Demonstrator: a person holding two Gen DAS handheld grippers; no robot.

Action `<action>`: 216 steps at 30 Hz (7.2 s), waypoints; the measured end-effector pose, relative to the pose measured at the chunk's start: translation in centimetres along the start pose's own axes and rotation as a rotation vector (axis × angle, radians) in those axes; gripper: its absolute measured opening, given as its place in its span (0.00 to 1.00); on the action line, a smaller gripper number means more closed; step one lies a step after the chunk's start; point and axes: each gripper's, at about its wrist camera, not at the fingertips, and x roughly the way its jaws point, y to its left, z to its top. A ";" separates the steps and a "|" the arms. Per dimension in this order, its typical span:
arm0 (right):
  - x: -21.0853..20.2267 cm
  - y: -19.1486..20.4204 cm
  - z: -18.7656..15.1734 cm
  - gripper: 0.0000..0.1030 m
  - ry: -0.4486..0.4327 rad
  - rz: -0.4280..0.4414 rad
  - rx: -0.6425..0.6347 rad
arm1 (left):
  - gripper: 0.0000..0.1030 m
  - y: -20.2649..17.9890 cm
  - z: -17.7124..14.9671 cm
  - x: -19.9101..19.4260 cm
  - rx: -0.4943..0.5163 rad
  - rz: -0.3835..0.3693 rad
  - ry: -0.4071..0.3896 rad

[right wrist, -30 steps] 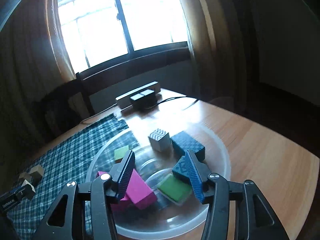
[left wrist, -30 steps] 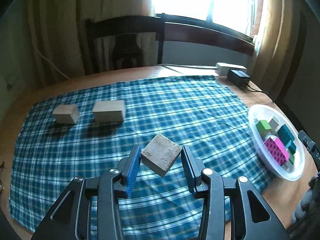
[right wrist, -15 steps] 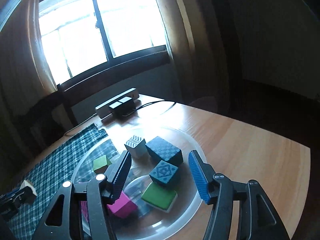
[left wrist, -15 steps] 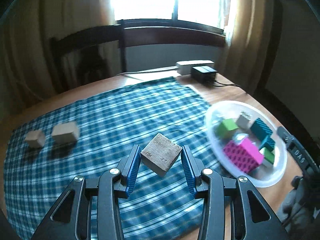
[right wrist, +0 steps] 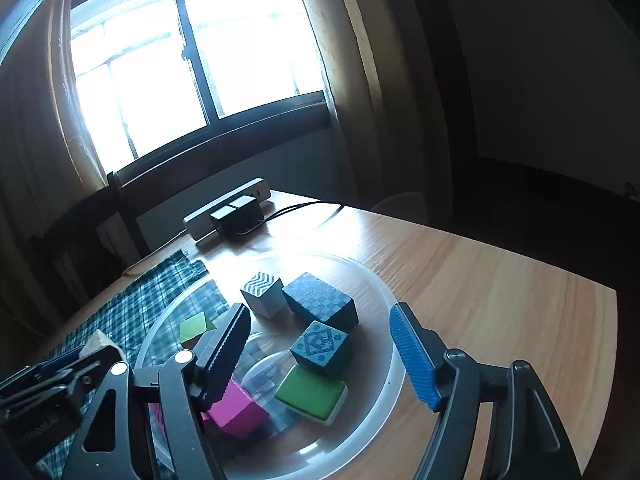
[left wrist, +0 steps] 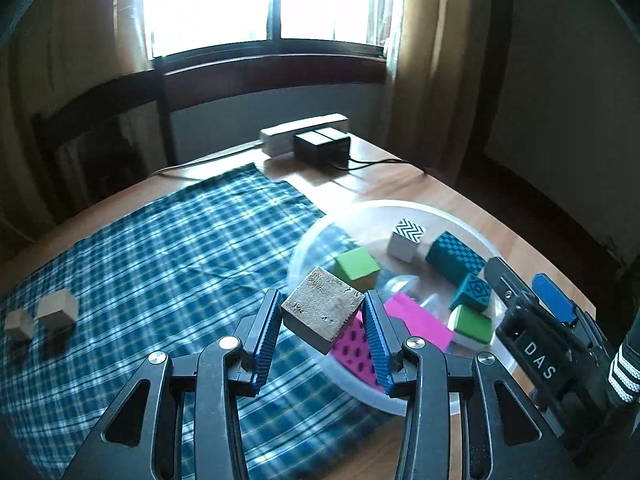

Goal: Organize rigid objects
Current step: 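Lower the weathered wooden cube into the clear bowl and open the left gripper, then move both open grippers back over the cloth toward the remaining wooden blocks, then grasp the large weathered wooden block with the left gripper, then grasp the light wooden block with the right gripper while the left holds the weathered block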

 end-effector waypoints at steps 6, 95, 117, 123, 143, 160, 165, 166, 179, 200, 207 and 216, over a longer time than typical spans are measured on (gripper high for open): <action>-0.2 -0.1 0.1 0.73 -0.007 0.008 0.007 | 0.41 -1.3 0.1 0.7 0.030 -0.025 0.010; -2.4 13.8 -3.2 0.81 0.082 0.266 -0.225 | 0.80 21.4 -2.5 -8.6 -0.381 0.326 -0.109; -1.0 18.0 -6.4 0.85 0.223 0.399 -0.301 | 0.80 33.1 -6.6 -5.4 -0.515 0.476 -0.018; -0.6 18.2 -6.9 0.85 0.247 0.408 -0.308 | 0.80 33.5 -7.1 -3.7 -0.471 0.508 0.008; 0.0 18.8 -7.8 0.85 0.278 0.412 -0.337 | 0.70 37.1 -8.1 -1.9 -0.531 0.446 0.031; -0.5 21.3 -8.5 0.85 0.323 0.434 -0.396 | 0.64 35.8 -7.0 -3.6 -0.522 0.493 -0.004; 0.3 24.6 -8.6 0.85 0.410 0.490 -0.404 | 0.64 35.4 -6.3 -4.5 -0.506 0.520 -0.029; 0.3 25.5 -8.7 0.85 0.401 0.486 -0.419 | 0.64 35.4 -6.2 -4.7 -0.506 0.523 -0.034; 1.3 39.4 -11.7 0.85 0.432 0.532 -0.531 | 0.64 36.6 -6.1 -7.1 -0.573 0.529 -0.077; 4.9 53.6 -16.1 0.84 0.466 0.482 -0.617 | 0.64 38.1 -7.0 -7.4 -0.631 0.533 -0.071; 6.1 54.6 -16.5 0.70 0.455 0.473 -0.646 | 0.64 38.1 -7.3 -6.9 -0.627 0.531 -0.063; 4.9 54.9 -18.2 0.68 0.443 0.470 -0.637 | 0.64 37.7 -7.3 -6.8 -0.619 0.531 -0.061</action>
